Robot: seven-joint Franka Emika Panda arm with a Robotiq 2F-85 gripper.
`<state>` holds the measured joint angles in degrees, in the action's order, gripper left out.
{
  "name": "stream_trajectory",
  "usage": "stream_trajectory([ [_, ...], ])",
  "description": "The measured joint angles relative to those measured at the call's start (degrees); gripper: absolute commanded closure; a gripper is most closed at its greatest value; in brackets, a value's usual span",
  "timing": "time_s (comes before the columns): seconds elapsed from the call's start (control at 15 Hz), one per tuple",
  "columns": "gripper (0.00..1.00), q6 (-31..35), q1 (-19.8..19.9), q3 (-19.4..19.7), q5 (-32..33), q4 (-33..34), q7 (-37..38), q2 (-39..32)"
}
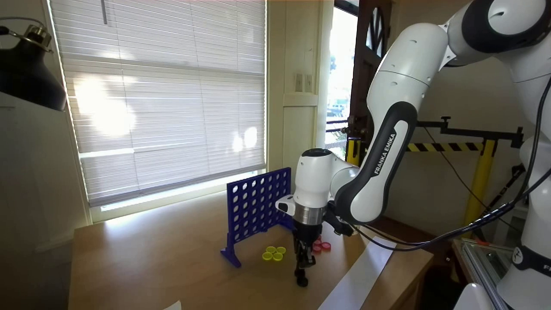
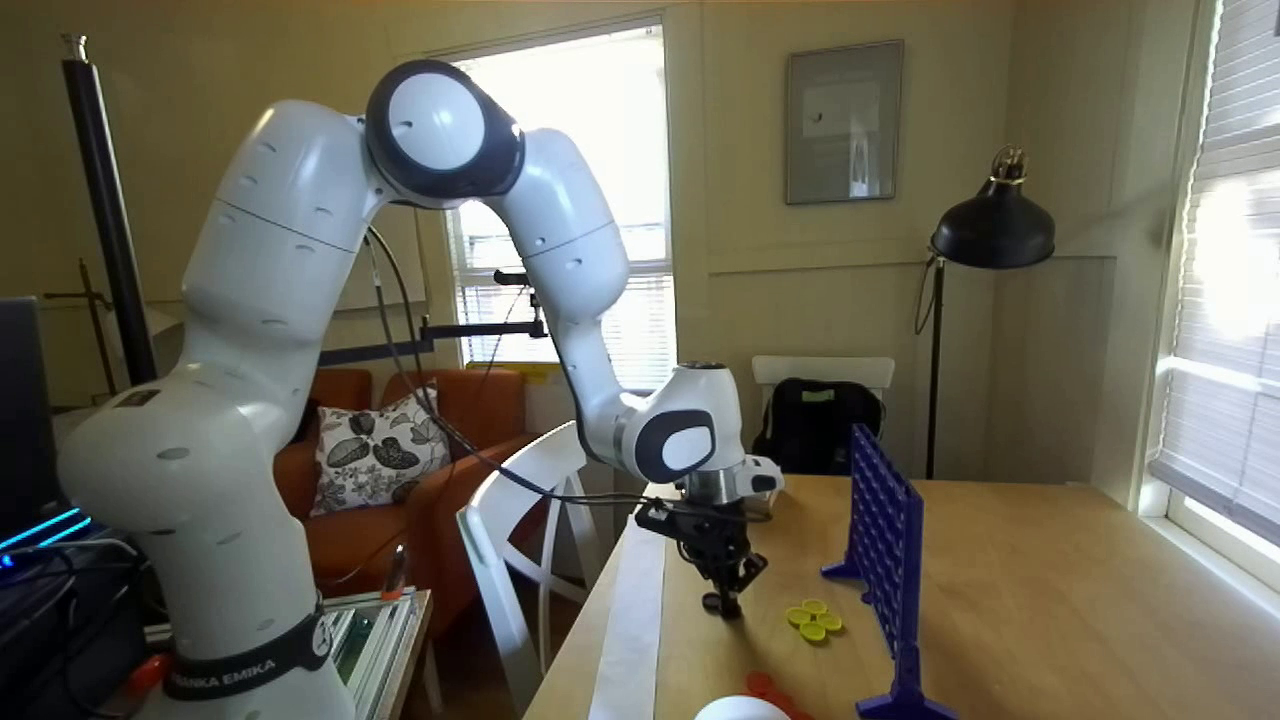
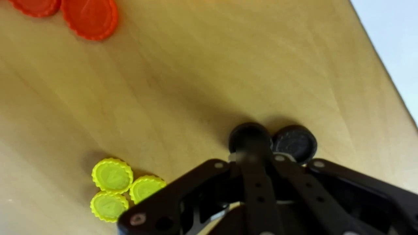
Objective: Group up the circles in color sequence
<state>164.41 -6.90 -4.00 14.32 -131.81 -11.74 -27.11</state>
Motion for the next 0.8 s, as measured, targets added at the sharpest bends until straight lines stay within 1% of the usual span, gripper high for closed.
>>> stream_trajectory([
  [0.13, 0.68, 0.1, 0.0, -0.4, 0.0, -0.3, 0.0, 0.7],
  [0.2, 0.63, 0.2, -0.1, -0.5, 0.0, -0.4, 0.1, 1.3],
  [0.53, 0.28, 2.6, -1.1, 0.5, 0.1, -2.3, 1.9, 6.3],
  [0.6, 0.2, 2.7, -1.2, 0.8, 0.0, -2.7, 2.8, 7.3],
  [0.8, 0.02, 2.4, -1.2, 1.1, -0.8, -3.8, 6.7, 9.9],
])
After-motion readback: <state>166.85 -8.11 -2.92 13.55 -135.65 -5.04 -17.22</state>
